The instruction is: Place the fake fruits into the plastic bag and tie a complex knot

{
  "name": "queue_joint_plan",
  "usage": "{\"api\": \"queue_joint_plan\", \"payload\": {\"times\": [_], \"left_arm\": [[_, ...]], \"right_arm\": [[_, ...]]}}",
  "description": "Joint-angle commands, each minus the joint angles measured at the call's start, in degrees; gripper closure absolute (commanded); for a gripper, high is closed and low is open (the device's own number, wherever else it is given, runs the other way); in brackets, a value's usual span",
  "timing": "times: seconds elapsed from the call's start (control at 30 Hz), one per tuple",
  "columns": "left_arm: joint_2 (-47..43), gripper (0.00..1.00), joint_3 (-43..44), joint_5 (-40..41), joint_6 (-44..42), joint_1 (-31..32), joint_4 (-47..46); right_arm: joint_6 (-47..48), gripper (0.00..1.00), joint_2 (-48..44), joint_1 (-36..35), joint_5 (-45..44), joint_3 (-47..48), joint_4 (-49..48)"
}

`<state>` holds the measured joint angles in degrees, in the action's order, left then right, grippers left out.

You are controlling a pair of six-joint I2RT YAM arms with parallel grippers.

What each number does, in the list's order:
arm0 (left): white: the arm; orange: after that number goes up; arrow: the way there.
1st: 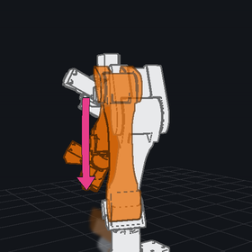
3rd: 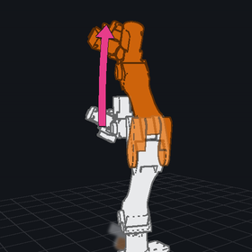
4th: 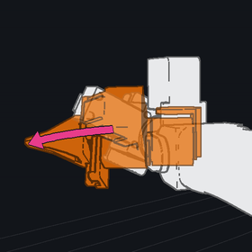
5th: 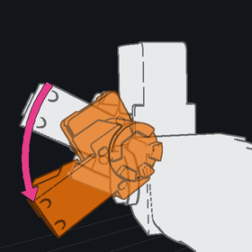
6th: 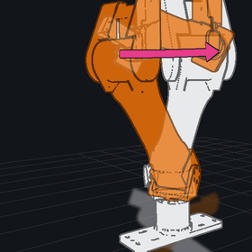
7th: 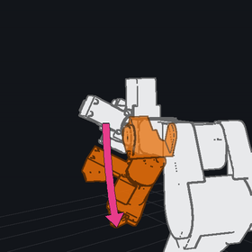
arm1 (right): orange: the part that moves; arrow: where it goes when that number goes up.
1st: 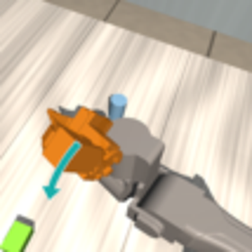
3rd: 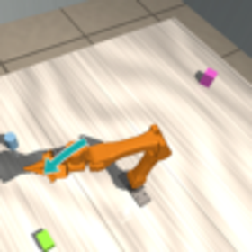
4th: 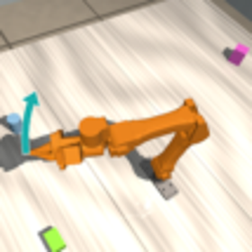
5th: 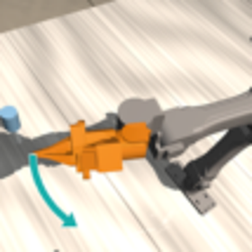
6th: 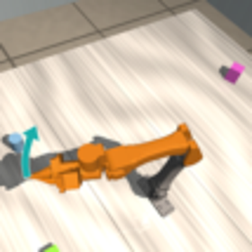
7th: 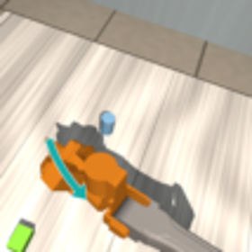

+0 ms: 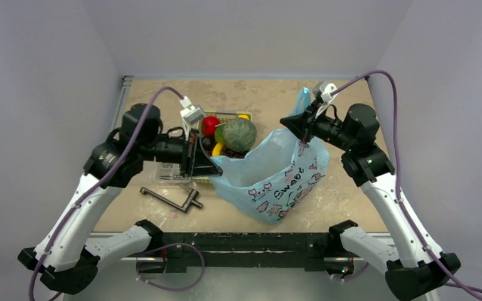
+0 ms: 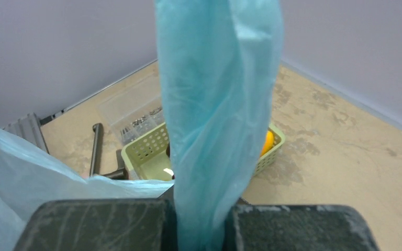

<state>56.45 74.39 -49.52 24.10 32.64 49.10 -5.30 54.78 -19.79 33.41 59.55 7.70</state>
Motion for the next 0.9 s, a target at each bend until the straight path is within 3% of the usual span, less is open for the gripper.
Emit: {"api": "queue_joint_plan", "payload": {"times": [0.0, 0.13, 0.23, 0.33, 0.47, 0.57, 0.7, 0.87], "left_arm": [[0.4, 1.0, 12.1, 2.3, -9.2, -0.1, 1.4], [0.6, 1.0, 7.4, 10.4, -16.0, 0.0, -0.5], [-1.1, 1.0, 0.0, 13.4, -20.3, 0.0, -8.3], [-2.3, 1.0, -6.8, 22.3, -23.1, 0.0, -16.3], [0.1, 1.0, -8.6, 32.7, -30.7, -0.4, -17.9], [-2.7, 1.0, -11.9, 36.0, -33.1, -1.1, -25.5], [-5.1, 1.0, -14.5, 29.9, -36.5, -1.5, -29.7], [-7.8, 1.0, -24.0, 17.4, -52.1, -1.3, -27.5]], "right_arm": [[1.9, 1.0, -2.2, 1.0, -9.7, 8.0, 13.8], [1.2, 1.0, -2.7, 1.0, -16.0, 5.3, 21.1], [1.4, 1.0, -4.4, 1.0, -18.0, -1.6, 16.4], [3.3, 1.0, -2.0, 1.0, -17.4, -6.4, 13.4], [6.4, 1.0, 2.2, 1.0, -19.4, -8.1, 16.0], [6.2, 1.0, 2.0, 1.0, -20.5, -9.2, 15.6], [4.6, 1.0, 5.2, 1.0, -20.8, -11.2, 15.1], [8.9, 1.0, 14.3, 1.0, -24.4, -8.3, 15.8]]}}
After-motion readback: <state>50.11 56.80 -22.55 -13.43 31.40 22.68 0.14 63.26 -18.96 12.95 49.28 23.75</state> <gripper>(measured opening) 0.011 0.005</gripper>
